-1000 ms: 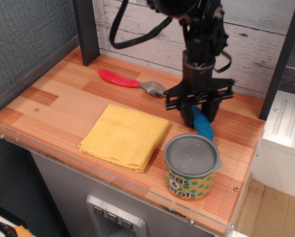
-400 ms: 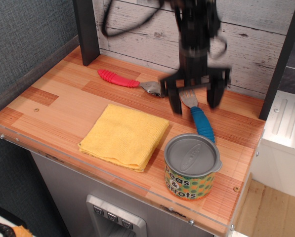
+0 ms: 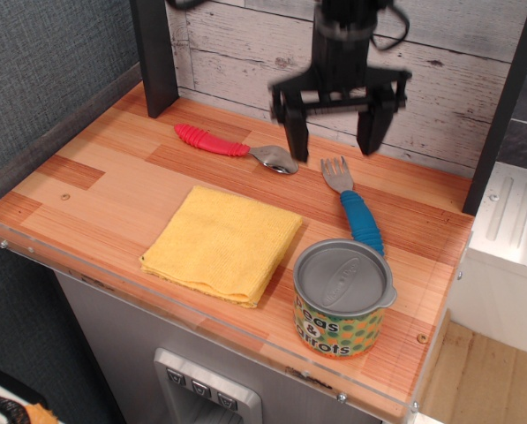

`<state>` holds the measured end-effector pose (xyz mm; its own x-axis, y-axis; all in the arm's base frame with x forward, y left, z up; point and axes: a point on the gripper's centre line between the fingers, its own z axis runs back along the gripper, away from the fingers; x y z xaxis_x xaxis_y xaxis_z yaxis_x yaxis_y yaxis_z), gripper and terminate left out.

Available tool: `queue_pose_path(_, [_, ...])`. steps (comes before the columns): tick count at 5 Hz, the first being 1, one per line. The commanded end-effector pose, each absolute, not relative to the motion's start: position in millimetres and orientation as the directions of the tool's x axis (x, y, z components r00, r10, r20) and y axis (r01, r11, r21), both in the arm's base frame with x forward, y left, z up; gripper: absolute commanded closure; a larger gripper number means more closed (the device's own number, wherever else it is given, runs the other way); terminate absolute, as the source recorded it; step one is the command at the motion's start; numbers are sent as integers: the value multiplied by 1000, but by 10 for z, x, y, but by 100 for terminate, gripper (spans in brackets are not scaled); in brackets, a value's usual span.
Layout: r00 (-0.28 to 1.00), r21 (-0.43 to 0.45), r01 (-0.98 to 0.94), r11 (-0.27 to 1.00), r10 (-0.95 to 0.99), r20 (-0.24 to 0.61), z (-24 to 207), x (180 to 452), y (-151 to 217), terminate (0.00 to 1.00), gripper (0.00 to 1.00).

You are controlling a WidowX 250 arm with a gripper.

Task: Put the spoon in a diagonal position above the can.

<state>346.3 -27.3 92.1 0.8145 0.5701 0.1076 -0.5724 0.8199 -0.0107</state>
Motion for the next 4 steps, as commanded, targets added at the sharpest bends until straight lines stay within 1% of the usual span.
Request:
queue_pose_path(1, [831, -15, -535, 845, 530, 168, 1463, 3067, 245, 0, 0])
queue_pose_path(2, [807, -44, -560, 827, 557, 197, 1550, 2781, 515, 0, 0])
queue_pose_path(3, [774, -16, -616, 788, 609, 174, 1564, 2575, 721, 0, 0])
queue_pose_path(4, [774, -16, -616, 788, 609, 174, 1564, 2575, 721, 0, 0])
